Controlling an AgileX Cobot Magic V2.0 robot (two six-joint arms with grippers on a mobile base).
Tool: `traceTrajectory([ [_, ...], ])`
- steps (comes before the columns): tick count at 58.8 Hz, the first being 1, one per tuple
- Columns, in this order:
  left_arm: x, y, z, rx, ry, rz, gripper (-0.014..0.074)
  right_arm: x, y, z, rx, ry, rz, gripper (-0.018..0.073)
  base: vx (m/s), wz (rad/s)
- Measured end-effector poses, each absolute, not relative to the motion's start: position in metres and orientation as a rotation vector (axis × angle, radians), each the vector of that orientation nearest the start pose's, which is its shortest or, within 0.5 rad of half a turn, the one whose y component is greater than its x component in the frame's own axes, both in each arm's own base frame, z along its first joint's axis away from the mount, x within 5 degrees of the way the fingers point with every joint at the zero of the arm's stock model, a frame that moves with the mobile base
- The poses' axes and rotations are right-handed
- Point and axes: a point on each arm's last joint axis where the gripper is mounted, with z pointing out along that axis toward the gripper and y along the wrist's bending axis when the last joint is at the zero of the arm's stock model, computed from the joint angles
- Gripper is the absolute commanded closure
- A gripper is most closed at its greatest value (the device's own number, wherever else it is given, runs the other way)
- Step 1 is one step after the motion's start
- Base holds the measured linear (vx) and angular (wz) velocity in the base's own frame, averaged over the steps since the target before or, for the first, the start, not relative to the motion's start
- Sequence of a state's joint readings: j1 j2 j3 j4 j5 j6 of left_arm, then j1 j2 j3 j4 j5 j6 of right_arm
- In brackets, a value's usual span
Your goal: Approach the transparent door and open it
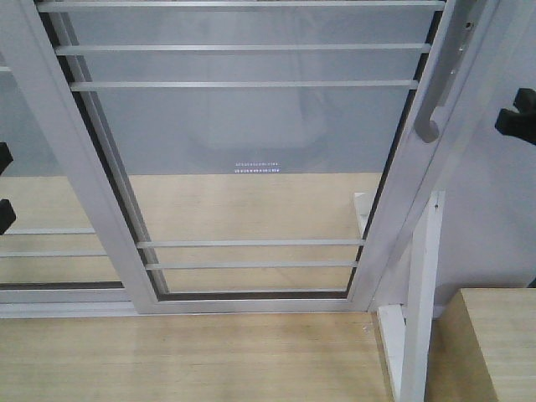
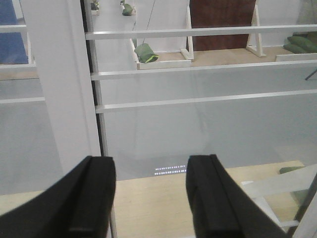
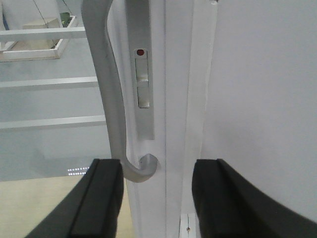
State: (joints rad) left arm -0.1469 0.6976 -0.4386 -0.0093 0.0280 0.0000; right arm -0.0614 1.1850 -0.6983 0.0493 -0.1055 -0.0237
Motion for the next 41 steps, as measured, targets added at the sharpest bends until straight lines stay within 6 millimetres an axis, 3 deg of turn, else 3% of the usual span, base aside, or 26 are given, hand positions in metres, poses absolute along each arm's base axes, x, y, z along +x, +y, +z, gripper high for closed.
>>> traceTrajectory([
  [22,0.145,-0.022,0.289,0.127,1.830,-0.110,0.0134,0.336,0.011,0.286,-0.128,1.877,-0.037,0.0152,0.00,0.00],
  [41,0.145,-0.022,0.287,0.129,1.859,-0.109,0.0134,0.377,0.012,0.278,-0.127,1.824,-0.033,0.0152,0.00,0.00],
])
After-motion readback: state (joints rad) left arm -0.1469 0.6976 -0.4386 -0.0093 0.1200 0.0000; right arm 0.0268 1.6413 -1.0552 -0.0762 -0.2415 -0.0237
